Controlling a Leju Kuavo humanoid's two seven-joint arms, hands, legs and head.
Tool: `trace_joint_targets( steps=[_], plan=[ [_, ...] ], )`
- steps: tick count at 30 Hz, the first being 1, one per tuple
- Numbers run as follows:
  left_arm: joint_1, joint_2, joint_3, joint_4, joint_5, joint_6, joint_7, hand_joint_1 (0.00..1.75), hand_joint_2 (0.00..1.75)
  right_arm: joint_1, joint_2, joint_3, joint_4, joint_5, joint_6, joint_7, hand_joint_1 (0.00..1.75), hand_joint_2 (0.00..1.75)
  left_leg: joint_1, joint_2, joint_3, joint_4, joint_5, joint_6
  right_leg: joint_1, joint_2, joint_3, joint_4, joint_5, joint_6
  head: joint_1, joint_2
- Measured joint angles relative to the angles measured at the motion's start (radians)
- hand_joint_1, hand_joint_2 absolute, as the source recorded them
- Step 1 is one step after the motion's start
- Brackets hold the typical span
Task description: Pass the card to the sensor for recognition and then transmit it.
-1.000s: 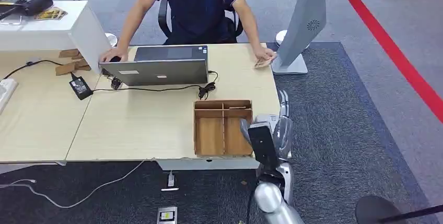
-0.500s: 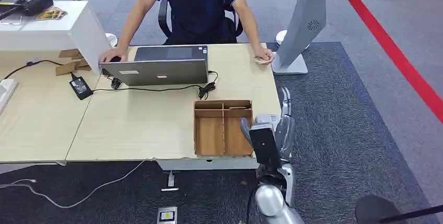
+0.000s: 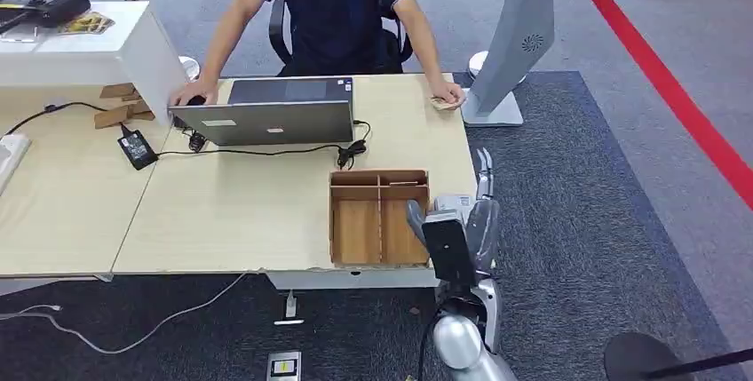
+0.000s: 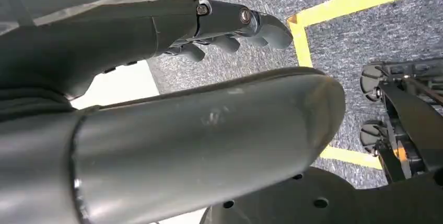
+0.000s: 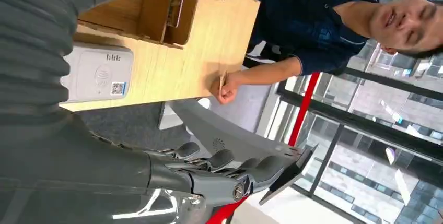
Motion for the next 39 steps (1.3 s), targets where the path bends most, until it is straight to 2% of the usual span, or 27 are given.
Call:
trace_joint_targets(
  steps=[19, 25, 30, 33, 34, 36, 39],
  plan=[
    [0.000, 0.000, 0.000, 0.000, 0.000, 0.000, 0.000, 0.00, 0.00, 0.001, 0.000, 0.001, -0.002, 0.006, 0.000, -0.004, 0.00, 1.75, 0.000, 0.000, 0.000, 0.000, 0.000, 0.000, 0.000, 0.000, 0.000, 0.000, 0.000, 0.000, 0.000, 0.000],
    [0.000, 0.000, 0.000, 0.000, 0.000, 0.000, 0.000, 0.00, 0.00, 0.003, 0.000, 0.001, -0.002, 0.008, 0.000, -0.005, 0.00, 1.75, -0.005, 0.000, 0.000, 0.001, -0.001, 0.002, -0.002, 0.000, 0.000, -0.001, 0.000, 0.001, 0.000, 0.000],
    [0.000, 0.001, 0.000, 0.000, 0.001, 0.000, 0.000, 0.00, 0.00, 0.007, 0.000, 0.002, -0.003, 0.008, 0.000, -0.006, 0.00, 1.75, -0.010, 0.000, 0.000, 0.003, -0.005, 0.008, -0.007, 0.000, 0.001, -0.002, -0.001, 0.006, 0.000, 0.000],
    [0.000, 0.002, 0.000, 0.000, 0.002, 0.000, 0.000, 0.00, 0.00, 0.008, 0.001, 0.002, -0.003, 0.008, 0.000, -0.006, 0.00, 1.75, -0.011, -0.001, -0.002, -0.004, -0.005, 0.014, -0.008, 0.000, 0.005, 0.007, 0.008, 0.015, -0.001, 0.000],
    [0.000, 0.002, 0.000, 0.000, 0.002, 0.000, 0.000, 0.00, 0.00, 0.010, 0.001, 0.002, -0.004, 0.008, 0.000, -0.006, 0.00, 1.75, -0.005, -0.001, 0.004, -0.007, -0.008, 0.020, -0.007, 0.000, 0.005, 0.010, 0.011, 0.020, 0.000, 0.000],
    [-0.001, 0.002, 0.000, 0.000, 0.003, 0.001, 0.000, 0.00, 0.00, 0.011, 0.001, 0.003, -0.010, 0.008, 0.000, -0.007, 0.00, 1.75, 0.005, 0.000, 0.021, -0.016, -0.006, 0.023, -0.005, 0.001, -0.011, 0.054, -0.022, 0.030, 0.003, 0.000],
    [-0.001, 0.000, 0.000, 0.000, 0.003, 0.002, 0.000, 0.00, 0.00, 0.016, -0.001, 0.002, -0.011, 0.008, 0.000, -0.008, 0.00, 1.75, 0.006, 0.000, 0.020, -0.016, -0.009, 0.024, -0.011, 0.001, -0.133, 0.277, -0.130, 0.038, 0.007, 0.000]
  ],
)
